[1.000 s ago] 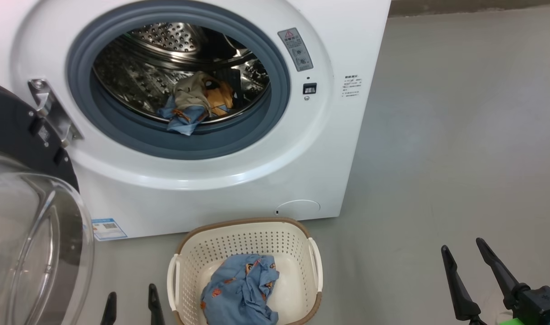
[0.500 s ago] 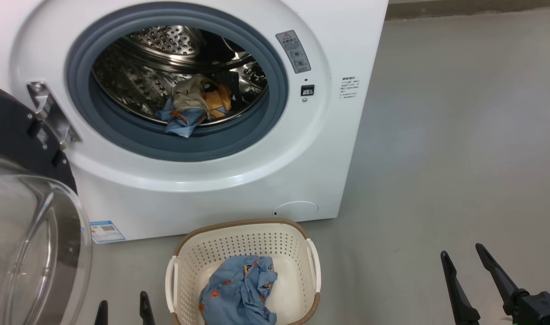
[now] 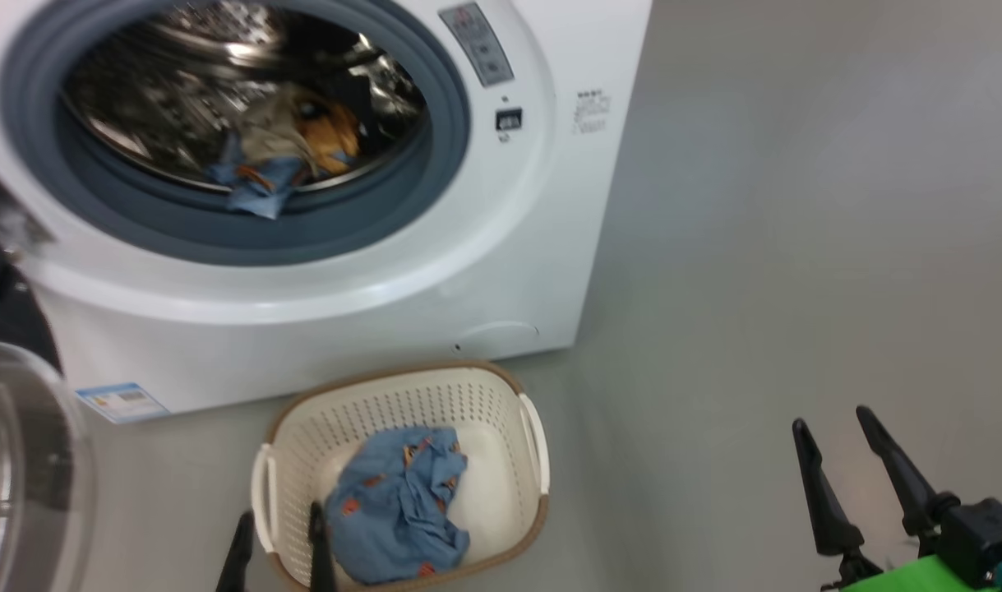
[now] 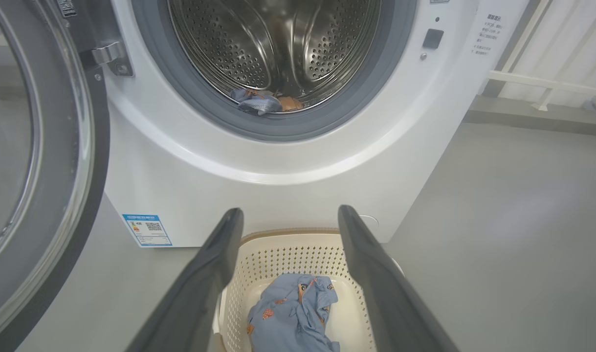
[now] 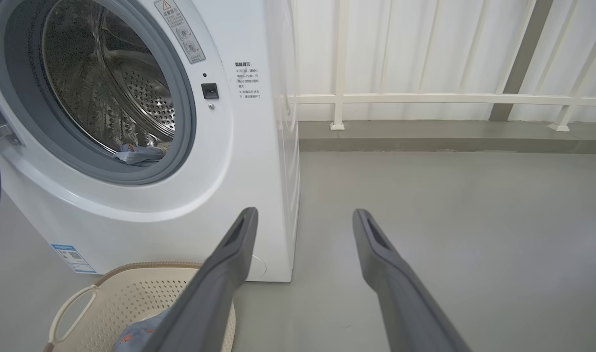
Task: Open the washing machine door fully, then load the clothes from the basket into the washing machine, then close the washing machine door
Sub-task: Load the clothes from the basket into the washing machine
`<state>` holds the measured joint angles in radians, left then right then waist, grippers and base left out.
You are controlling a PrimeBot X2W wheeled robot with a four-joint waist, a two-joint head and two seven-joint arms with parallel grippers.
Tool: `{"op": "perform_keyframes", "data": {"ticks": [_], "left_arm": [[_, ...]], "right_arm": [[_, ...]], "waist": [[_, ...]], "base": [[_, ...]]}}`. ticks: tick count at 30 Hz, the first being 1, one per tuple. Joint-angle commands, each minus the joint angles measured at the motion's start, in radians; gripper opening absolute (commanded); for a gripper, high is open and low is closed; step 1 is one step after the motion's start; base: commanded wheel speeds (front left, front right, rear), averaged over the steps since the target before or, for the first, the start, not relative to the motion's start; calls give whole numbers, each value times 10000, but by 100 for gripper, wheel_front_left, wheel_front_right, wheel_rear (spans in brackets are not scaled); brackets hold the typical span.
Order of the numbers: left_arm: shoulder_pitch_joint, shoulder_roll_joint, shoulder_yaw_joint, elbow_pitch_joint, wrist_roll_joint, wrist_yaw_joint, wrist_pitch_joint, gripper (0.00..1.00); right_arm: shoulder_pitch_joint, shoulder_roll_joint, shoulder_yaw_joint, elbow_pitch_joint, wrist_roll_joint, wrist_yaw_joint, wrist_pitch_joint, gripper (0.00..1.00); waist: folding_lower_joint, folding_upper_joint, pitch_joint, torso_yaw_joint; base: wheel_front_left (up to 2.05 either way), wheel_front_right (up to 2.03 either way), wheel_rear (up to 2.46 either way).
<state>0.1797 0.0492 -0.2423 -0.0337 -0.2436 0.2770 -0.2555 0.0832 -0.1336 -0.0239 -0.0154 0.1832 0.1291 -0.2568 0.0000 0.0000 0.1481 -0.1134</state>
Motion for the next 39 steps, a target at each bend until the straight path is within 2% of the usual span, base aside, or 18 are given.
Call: {"op": "perform_keyframes", "data": {"ticks": [1,7,13,17,18,29,39], "left_arm": [[-641,11,196,91,-23,23,-63,100],[-2107,59,98,1582,-398,-219,686,100],[-3675,419,290,3144,-432,-241,1775,100],[-4845,642,575,4514,-693,-413,2176,100],[-4845,642,575,4514,-693,-413,2176,100],[-7084,933,990,8042,-1321,-803,3073,100],[-8551,1124,1392,10125,-1785,-838,3069,100]], "right_arm": [[-392,-126,191,-279,127,16,-49,100],[-1064,-102,194,-228,486,16,-49,100],[-1780,2,259,-113,841,16,-49,100],[-2221,52,340,-54,1038,16,-49,100],[-2221,52,340,-54,1038,16,-49,100],[-2966,-81,372,-72,1317,16,-49,100],[-3194,-222,391,-126,1444,16,-49,100]], "waist": [[0,0,925,-609],[0,0,2306,-1333],[0,0,3658,-1935],[0,0,4410,-2181],[0,0,4410,-2181],[0,0,5872,-2394],[0,0,6643,-2423]], "base": [[0,0,0],[0,0,0],[0,0,0],[0,0,0],[0,0,0],[0,0,0],[0,0,0]]}}
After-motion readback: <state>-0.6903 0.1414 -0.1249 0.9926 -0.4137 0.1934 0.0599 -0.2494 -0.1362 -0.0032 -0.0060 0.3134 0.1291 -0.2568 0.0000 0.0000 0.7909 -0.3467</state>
